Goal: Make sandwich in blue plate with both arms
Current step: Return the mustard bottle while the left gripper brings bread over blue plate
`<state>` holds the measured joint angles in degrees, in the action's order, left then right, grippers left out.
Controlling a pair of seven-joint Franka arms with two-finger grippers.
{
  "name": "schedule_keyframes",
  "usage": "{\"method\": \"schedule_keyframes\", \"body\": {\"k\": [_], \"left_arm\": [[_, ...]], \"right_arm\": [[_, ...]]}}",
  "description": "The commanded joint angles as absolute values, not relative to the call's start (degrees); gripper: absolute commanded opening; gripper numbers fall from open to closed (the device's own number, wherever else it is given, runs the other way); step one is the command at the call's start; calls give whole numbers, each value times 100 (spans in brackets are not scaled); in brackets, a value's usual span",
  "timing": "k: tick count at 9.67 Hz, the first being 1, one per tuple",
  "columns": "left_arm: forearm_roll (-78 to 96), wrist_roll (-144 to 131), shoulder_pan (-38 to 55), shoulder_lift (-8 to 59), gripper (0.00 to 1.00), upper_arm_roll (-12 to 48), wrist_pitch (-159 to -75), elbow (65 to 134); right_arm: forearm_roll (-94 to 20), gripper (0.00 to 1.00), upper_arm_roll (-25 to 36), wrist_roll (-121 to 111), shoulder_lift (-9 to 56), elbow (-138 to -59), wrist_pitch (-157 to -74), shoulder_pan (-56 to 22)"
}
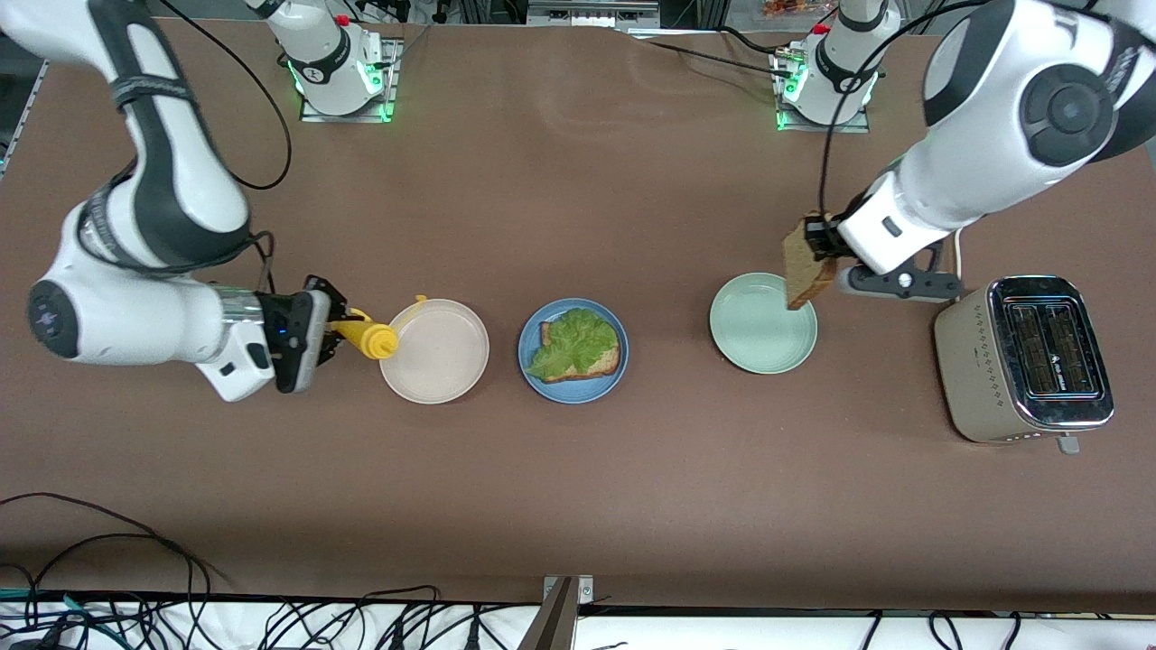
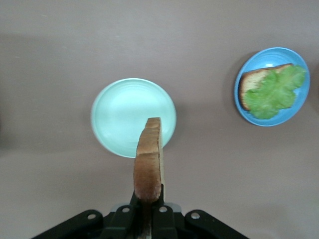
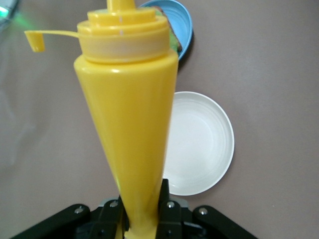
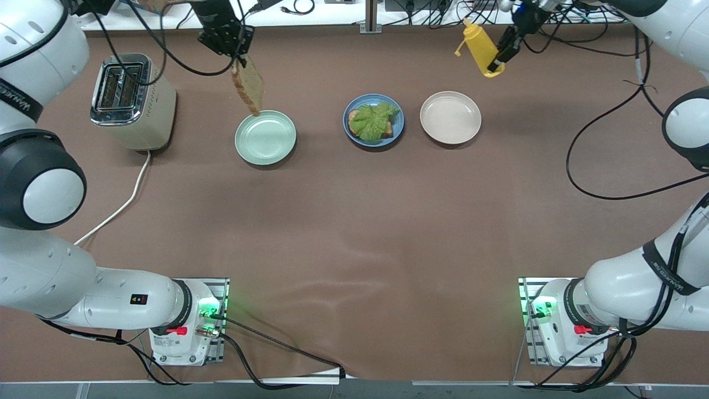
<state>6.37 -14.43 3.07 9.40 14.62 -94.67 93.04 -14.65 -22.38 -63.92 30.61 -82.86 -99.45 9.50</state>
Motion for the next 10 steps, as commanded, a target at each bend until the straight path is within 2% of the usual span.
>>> {"method": "schedule_keyframes", "body": {"k": [1,3,6,10], "left_arm": [[1204,-1677,351,1737,0,1756,-9668,8642],[1213,-2247,404,2352,0,2090,-9816,8193],[1213,-2730,492,2986,0,2547,-10833,8165],[1222,-3136,597,3847,0,3004,-11758,7833]], "right_arm": [[-2275,0,-2355,-8124,3452,-8332,-9371,1922],[-2687,0,-2355,-9127,3830,-8349,-9142,2406],[-3443,0,-2356,-10350,4297,-8411,-9035,2707],[-4025,0,-2347,-11616,5052,-8534,-9675,2716]]}}
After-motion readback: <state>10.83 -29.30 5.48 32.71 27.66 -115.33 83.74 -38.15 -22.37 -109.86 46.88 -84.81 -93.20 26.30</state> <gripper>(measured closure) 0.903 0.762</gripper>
